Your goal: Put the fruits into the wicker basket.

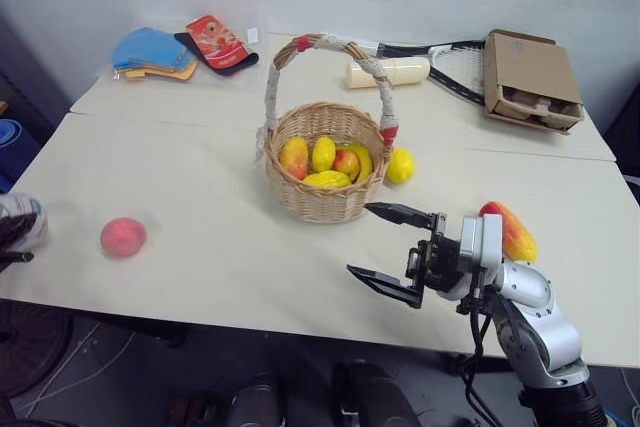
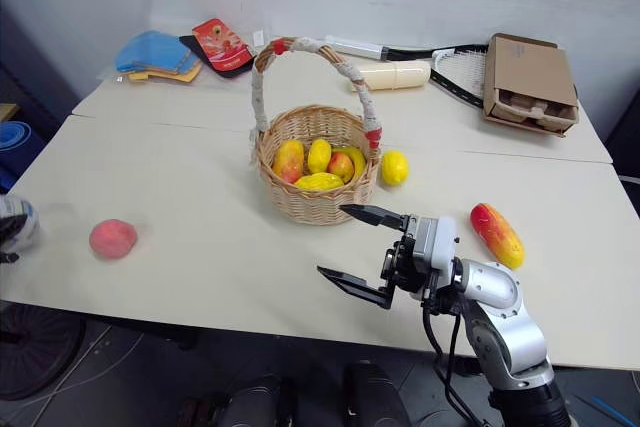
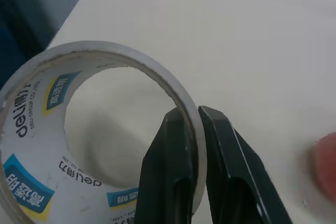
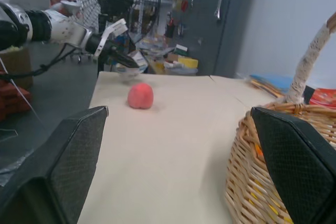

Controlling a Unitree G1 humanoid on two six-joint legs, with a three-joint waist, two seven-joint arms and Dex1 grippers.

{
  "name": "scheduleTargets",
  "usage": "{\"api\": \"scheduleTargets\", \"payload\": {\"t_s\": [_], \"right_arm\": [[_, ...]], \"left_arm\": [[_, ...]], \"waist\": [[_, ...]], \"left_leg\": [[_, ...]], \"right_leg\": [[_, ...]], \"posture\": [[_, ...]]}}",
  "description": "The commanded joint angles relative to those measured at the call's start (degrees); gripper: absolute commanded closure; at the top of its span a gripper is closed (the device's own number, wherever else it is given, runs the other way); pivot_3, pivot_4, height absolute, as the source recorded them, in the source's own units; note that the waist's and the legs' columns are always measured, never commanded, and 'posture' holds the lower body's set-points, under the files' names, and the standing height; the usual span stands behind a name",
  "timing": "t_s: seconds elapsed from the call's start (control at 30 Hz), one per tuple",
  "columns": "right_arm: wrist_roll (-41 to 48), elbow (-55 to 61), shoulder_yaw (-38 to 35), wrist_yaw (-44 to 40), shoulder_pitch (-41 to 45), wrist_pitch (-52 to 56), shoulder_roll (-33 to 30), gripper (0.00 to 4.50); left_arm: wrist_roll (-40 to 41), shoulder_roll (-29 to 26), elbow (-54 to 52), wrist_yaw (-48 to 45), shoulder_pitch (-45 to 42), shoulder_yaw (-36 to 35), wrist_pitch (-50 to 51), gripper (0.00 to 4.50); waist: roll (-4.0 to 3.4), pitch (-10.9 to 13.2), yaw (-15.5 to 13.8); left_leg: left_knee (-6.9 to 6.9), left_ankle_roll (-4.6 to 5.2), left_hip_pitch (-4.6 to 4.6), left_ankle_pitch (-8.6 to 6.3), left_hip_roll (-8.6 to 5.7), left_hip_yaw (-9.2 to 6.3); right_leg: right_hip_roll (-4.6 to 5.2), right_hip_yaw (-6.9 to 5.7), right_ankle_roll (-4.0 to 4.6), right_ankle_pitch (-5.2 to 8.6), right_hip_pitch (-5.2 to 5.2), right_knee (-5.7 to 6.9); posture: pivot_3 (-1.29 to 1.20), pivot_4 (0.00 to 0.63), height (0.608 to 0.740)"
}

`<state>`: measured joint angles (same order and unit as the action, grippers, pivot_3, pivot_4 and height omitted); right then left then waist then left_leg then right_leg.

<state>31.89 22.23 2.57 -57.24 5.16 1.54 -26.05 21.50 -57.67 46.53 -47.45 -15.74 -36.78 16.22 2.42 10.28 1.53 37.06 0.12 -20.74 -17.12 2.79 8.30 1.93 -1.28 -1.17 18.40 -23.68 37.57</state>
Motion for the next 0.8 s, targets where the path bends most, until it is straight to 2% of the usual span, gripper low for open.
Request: {"api": "scheduleTargets", "payload": {"t_s": [0.03,0.23,0.33,0.43,0.53,0.67,0.8], "right_arm": [[-0.3,0.0,-1.5,-0.7,-1.3,-2.4,-0.4,0.0],[-0.3,-0.9,-2.7,-2.2,-2.9,-3.6,-1.8,0.0],[-0.3,-1.1,-2.6,-3.2,-3.4,-3.8,-2.7,0.0],[-0.3,-1.8,-2.7,-4.0,-3.5,-4.0,-3.4,0.0],[-0.2,-3.4,-3.0,-5.3,-3.0,-4.3,-3.9,0.0],[-0.1,-5.1,-3.0,-6.3,-2.3,-4.7,-4.0,0.0],[0.3,-4.7,-2.0,-6.4,-0.6,-3.7,-3.7,0.0]], "left_arm": [[-1.0,-2.1,3.3,-3.6,-0.4,2.2,-2.3,3.58],[0.3,-5.1,3.4,-10.1,2.6,0.5,-6.1,1.79],[2.6,-9.3,0.0,-17.2,6.9,-3.0,-5.6,0.86],[3.1,-14.1,-3.4,-23.4,10.9,-5.0,-5.1,0.86],[2.6,-16.6,-10.1,-29.5,16.2,-5.9,-5.2,0.86],[5.0,-13.9,-20.4,-31.6,17.5,-5.1,-3.4,0.86],[-0.2,-5.1,-23.7,-27.3,10.9,9.3,-7.1,0.86]], "waist": [[-0.01,0.0,0.1],[0.12,-0.1,0.6],[0.13,-0.1,1.1],[0.15,-0.1,1.3],[-0.1,0.0,1.5],[-0.58,0.2,1.4],[-1.1,0.2,1.2]], "left_leg": [[-0.03,0.01,0.0,-0.02,-0.01,0.07],[-0.06,-0.02,-0.15,-0.11,0.03,0.12],[-0.08,-0.06,-0.27,-0.1,0.1,0.07],[-0.07,-0.17,-0.45,-0.07,0.16,-0.07],[-0.1,-0.18,-0.44,-0.07,0.17,-0.09],[-0.14,-0.07,-0.45,0.04,0.15,0.08],[-0.12,0.03,-0.39,0.12,0.08,0.11]], "right_leg": [[0.14,-0.09,0.03,0.02,0.0,0.01],[0.48,-0.57,0.05,0.03,-0.04,0.08],[0.73,-1.07,0.12,0.07,-0.13,0.08],[0.86,-1.49,0.25,0.14,-0.23,0.09],[0.9,-1.55,0.32,0.18,-0.22,0.1],[1.21,-1.79,0.34,0.19,-0.16,0.12],[1.3,-1.84,0.25,0.17,-0.02,0.16]], "posture": [[0.0,0.15,0.74],[0.0,0.15,0.74],[0.0,0.15,0.74],[0.0,0.15,0.74],[0.0,0.15,0.74],[0.0,0.15,0.74],[0.0,0.15,0.74]]}}
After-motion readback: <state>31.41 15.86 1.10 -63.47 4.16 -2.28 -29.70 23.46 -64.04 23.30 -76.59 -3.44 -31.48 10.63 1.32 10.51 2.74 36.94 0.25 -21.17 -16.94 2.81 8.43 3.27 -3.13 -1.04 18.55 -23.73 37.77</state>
